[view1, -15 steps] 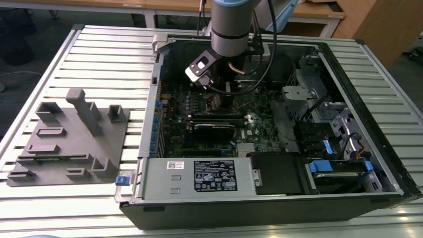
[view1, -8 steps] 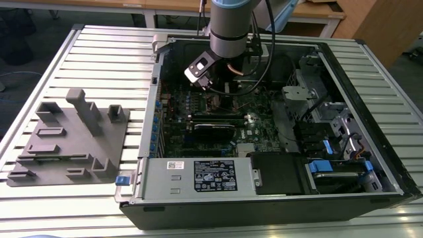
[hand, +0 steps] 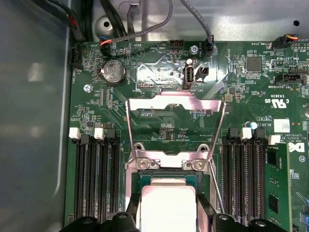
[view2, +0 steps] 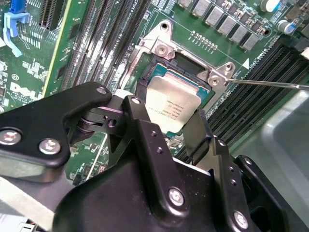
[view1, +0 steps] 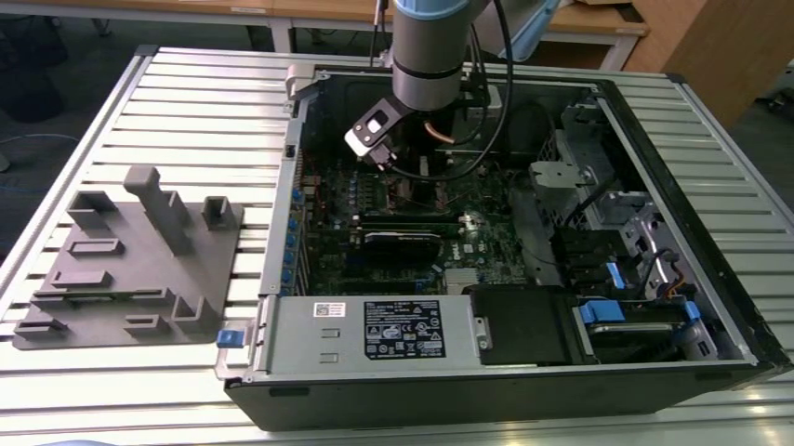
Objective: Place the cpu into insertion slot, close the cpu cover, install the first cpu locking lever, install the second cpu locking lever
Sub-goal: 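Place the cpu into insertion slot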
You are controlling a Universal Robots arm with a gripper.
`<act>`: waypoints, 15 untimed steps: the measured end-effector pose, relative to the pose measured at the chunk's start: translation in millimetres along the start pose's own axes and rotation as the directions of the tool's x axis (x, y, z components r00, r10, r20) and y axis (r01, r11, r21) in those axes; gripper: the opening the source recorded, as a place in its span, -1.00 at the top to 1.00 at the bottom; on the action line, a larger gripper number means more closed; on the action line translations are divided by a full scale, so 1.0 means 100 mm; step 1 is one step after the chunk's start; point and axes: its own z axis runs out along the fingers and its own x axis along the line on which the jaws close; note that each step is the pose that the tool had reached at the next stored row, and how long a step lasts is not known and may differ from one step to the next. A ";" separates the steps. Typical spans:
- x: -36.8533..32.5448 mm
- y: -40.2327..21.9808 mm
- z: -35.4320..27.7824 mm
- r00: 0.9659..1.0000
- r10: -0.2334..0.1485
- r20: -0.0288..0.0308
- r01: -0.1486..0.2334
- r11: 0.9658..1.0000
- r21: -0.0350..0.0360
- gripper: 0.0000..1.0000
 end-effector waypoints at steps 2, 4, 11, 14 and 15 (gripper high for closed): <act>0.000 0.000 0.000 1.000 0.000 0.000 0.000 1.000 0.000 -0.08; 0.001 0.000 0.004 1.000 0.001 0.000 -0.001 1.000 0.000 -0.08; 0.000 -0.010 0.013 1.000 0.002 0.000 -0.002 1.000 0.000 -0.08; 0.000 -0.015 0.013 1.000 0.002 0.000 -0.002 1.000 0.000 -0.08; -0.001 -0.016 0.014 1.000 0.003 0.000 -0.003 1.000 0.000 -0.08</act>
